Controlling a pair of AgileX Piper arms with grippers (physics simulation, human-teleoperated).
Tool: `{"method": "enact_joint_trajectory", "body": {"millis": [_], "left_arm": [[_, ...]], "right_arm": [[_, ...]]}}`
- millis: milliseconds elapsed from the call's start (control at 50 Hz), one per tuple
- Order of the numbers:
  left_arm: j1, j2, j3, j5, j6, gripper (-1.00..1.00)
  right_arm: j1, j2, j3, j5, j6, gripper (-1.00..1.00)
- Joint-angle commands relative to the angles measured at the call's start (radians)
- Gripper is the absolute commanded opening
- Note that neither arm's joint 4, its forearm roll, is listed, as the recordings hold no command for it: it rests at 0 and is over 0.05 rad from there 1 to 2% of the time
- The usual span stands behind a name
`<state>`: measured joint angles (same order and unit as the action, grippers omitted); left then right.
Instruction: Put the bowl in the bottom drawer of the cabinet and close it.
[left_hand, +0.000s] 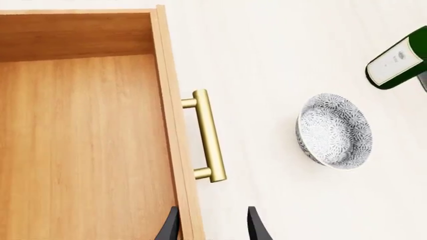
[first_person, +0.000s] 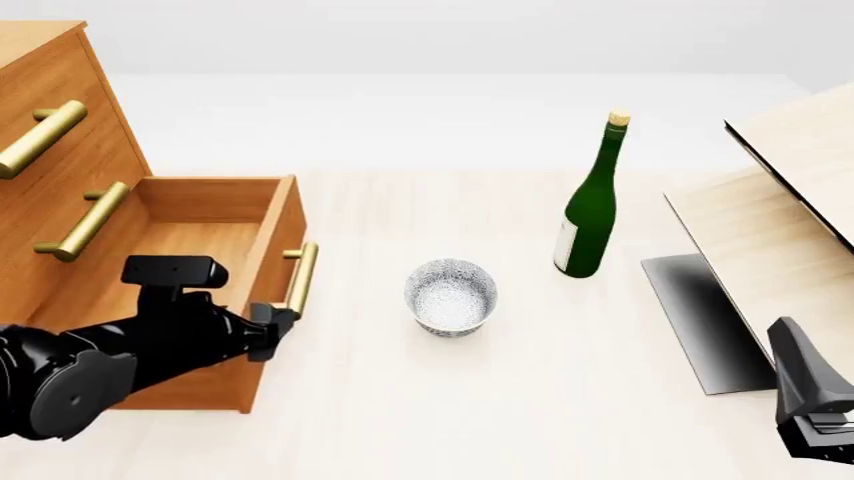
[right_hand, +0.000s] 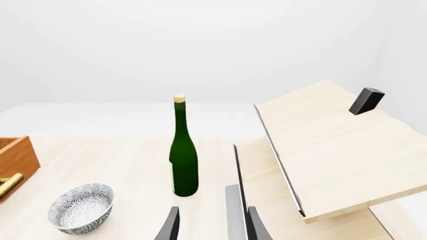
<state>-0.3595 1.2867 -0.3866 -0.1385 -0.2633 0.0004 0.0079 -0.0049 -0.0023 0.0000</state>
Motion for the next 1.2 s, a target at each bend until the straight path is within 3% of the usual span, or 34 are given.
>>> {"method": "enact_joint_trajectory", "body": {"millis": [20, 1200], "left_arm": [[-0.025, -0.043, 0.002, 0.008, -0.009, 1.0], [0.001, -0.304, -0.004, 0.186, 0.091, 1.0]], "right_arm": [[0.0, -0.001, 0.001, 0.0, 0.0, 1.0], [0.0, -0.001, 0.001, 0.0, 0.0, 1.0]]}}
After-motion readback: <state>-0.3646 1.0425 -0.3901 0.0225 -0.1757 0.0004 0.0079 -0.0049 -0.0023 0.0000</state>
